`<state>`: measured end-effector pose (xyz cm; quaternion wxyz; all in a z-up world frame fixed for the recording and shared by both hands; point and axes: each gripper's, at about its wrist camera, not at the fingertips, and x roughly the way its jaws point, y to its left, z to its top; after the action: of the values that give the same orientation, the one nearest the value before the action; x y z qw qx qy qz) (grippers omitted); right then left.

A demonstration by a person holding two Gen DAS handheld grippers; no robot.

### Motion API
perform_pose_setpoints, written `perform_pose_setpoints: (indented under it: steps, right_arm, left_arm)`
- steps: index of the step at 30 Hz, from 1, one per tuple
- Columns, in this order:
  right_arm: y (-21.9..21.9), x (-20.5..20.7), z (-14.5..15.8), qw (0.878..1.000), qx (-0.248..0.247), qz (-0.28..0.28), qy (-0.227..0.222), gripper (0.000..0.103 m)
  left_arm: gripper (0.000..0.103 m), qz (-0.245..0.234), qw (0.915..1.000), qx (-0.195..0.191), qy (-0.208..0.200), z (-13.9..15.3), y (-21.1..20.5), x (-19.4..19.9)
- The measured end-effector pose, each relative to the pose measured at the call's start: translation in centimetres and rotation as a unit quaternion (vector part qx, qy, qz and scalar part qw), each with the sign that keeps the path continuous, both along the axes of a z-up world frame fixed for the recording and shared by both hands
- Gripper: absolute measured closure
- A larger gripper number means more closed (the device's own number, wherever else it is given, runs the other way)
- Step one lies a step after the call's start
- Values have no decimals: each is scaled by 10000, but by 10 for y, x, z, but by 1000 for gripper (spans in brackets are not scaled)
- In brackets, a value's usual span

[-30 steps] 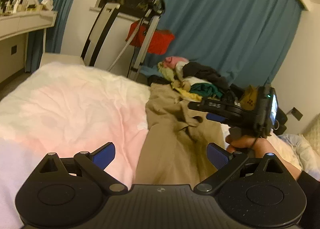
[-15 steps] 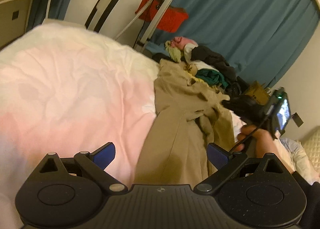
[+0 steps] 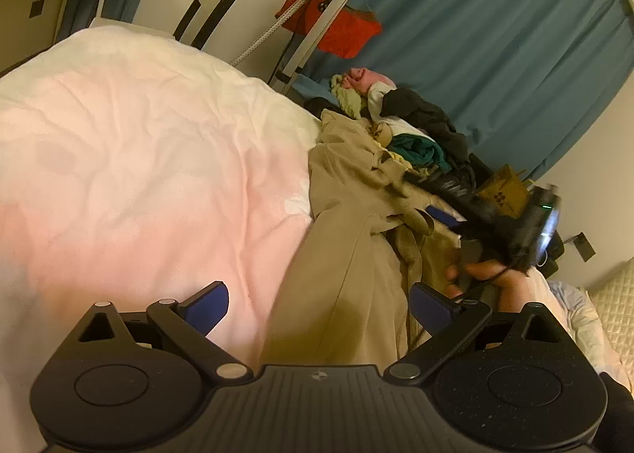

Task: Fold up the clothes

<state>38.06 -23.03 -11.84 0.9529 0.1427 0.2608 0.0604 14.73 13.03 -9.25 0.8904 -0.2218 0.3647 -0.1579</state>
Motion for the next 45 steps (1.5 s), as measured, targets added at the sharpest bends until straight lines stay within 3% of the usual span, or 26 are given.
perform_pose_setpoints:
  steps: [3,6,7,8,10,13,14,19,23,25,30,35,41,42,44,45]
  right_arm:
    - [14,10,-8,9987,-343,220,295,18]
    - [27,5,-2,9970,-632,441,90,21]
    - [34,4,0,9948,-910,459,73,32]
    - [41,2,1,9918,-1186,477,56,36]
    - [54,-1,1,9844,-1673,532,57,69]
    - [62,-8,3,9784,-1995,541,3,95]
    - [63,-11,6,9778,-2035,501,-84,96]
    - [44,-26,48,9843,-1540,96,-859,97]
    - [18,-24,71,9828,-1329,-386,-1222,97]
    - [7,-20,67,9802,-1449,-682,-1167,98]
    - [-53,12,24,9815,-985,-1603,-355,98]
    - [-59,28,-15,9829,-978,-1558,-60,98]
    - [-59,13,-6,9864,-661,-1500,-68,94]
    - [-59,7,-2,9873,-599,-1469,-52,93]
    - [-56,-17,13,9898,-355,-1374,-115,76]
    - [-55,-29,20,9908,-233,-1326,-147,45]
  left_arm:
    - [4,3,10000,35,5,-1,-2,1]
    - [4,1,10000,66,37,-3,-4,2]
    - [4,-2,10000,82,20,-2,-5,2]
    - [4,-4,9999,101,-3,-2,-6,1]
    - [4,-12,9999,116,-9,-2,-6,1]
    - [4,-22,9999,126,-31,-1,-6,0]
    - [4,-25,9999,123,-44,0,-6,-1]
    - [4,-39,9999,108,-111,5,-3,-7]
    - [4,-57,9998,67,-174,8,0,-11]
    - [4,-116,9993,-195,-298,12,5,-18]
    - [4,-44,9988,180,-462,14,6,-21]
    - [4,-123,9984,426,-359,6,-4,-9]
    - [4,-253,9949,909,-362,-4,-17,2]
    - [4,-277,9946,929,-367,-4,-19,3]
    - [4,-329,9941,964,-376,-3,-22,3]
    - [4,-373,9940,950,-382,-1,-22,-1]
